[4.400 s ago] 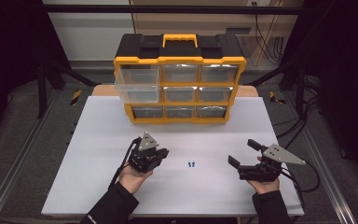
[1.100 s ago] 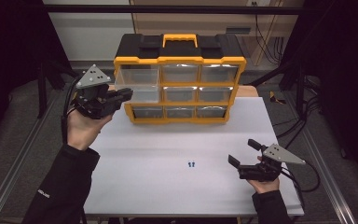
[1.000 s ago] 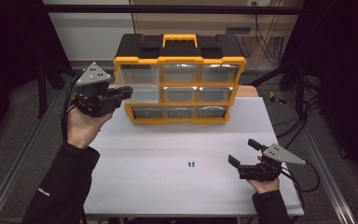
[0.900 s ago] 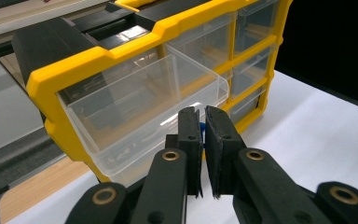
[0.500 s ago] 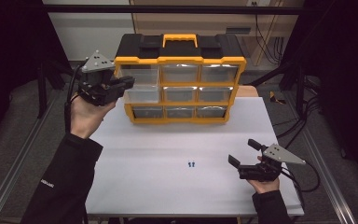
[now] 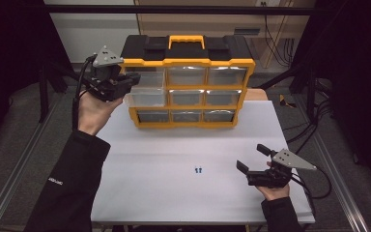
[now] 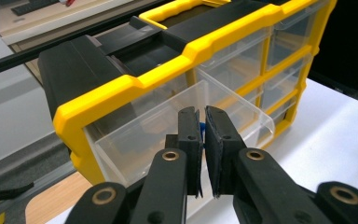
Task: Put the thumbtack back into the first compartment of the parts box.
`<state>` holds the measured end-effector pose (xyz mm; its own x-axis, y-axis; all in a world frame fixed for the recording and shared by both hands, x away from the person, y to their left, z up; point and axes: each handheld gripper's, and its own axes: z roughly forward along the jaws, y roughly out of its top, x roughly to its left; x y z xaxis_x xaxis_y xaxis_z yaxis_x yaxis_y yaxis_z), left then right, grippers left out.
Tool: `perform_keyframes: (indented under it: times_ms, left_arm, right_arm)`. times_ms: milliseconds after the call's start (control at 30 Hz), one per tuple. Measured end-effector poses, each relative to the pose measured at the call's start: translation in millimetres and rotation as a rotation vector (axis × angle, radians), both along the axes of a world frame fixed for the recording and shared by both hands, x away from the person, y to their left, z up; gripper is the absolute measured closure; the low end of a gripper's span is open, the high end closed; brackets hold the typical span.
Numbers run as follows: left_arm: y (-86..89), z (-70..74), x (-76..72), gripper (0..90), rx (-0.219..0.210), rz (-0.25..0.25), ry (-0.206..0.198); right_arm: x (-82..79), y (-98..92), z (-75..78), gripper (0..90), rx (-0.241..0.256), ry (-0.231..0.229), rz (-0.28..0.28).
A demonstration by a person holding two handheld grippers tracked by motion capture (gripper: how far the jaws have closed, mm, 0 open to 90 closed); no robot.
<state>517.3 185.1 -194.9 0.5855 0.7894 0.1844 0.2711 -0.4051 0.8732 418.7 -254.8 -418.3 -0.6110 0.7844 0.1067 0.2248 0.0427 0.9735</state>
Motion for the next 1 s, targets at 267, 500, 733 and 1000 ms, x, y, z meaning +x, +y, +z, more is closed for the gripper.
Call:
perform_keyframes:
  times_ms: [267, 500, 733, 1000]
  left_arm:
    - [1.0, -5.7, 10.7, 84.4, 0.011, 0.011, 0.001]
    - [1.5, -13.1, 18.5, 84.3, 0.041, 0.035, 0.013]
    - [3.3, -19.8, 24.8, 84.3, 0.046, 0.05, 0.024]
    - [5.3, -24.8, 30.9, 84.2, 0.058, 0.067, 0.043]
  right_arm:
    - [-0.1, 0.0, 0.0, 0.5, 0.001, 0.0, 0.001]
    - [0.6, 0.5, -0.6, 0.5, -0.001, -0.005, 0.003]
    - [0.0, 0.2, -0.1, 0.5, 0.001, 0.002, 0.001]
    - [0.1, 0.6, -0.1, 0.5, 0.002, 0.004, -0.001]
